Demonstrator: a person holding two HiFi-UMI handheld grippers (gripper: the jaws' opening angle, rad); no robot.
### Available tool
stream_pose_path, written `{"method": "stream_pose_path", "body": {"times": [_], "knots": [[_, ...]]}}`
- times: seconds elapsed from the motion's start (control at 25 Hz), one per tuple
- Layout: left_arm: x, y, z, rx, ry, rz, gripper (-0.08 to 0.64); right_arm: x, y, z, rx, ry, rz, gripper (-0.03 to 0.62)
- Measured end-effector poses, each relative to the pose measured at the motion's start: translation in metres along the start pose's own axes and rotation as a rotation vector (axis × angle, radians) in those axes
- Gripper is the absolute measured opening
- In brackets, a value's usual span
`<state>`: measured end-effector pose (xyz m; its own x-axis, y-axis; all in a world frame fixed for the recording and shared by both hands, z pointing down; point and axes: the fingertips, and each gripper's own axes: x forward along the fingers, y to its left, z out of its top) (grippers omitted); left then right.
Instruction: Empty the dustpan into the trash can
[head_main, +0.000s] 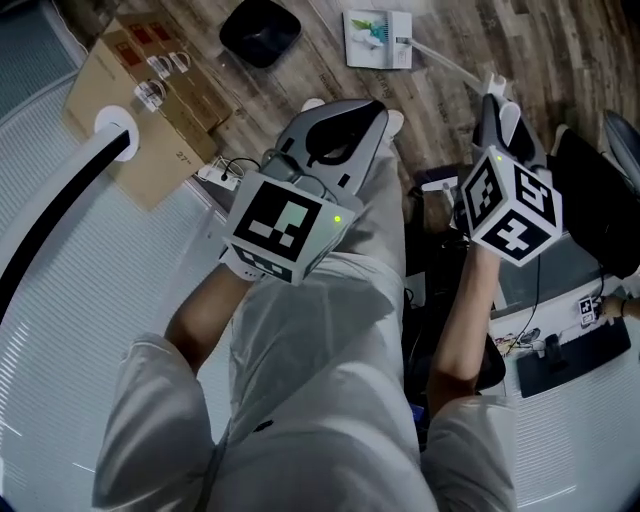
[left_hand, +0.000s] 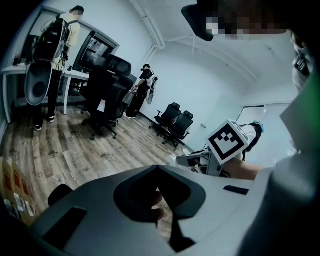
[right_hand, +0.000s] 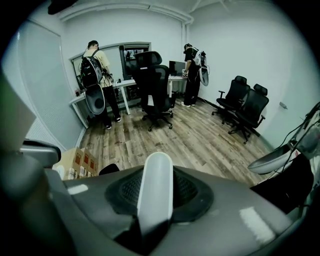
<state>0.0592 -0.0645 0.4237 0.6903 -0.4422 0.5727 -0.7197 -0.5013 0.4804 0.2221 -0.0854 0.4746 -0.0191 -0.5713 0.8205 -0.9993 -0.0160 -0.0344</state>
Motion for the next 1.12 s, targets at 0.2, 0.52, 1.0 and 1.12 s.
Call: {"method": "stream_pose_path", "body": {"times": [0.2,0.52,1.0,1.12], "knots": [[-0.015,-0.006,0.004,0.022,-0.011,0.004,0.006,-0.022,0.002,0.004,0.042,-0.025,-0.008,0.118],[-0.041,-0.015,0.011,0.042,-0.031,-0.001,0.006,-0.061,0.013,0.013,0.072,-0.063,-0.022,0.119],[-0.066,-0.04,0.034,0.139,-0.087,-0.047,0.006,-0.119,0.027,0.037,0.106,-0.119,-0.018,0.12],[-0.072,-0.044,0.038,0.166,-0.091,-0.053,0.008,-0.132,0.034,0.045,0.1,-0.136,-0.009,0.12]]}}
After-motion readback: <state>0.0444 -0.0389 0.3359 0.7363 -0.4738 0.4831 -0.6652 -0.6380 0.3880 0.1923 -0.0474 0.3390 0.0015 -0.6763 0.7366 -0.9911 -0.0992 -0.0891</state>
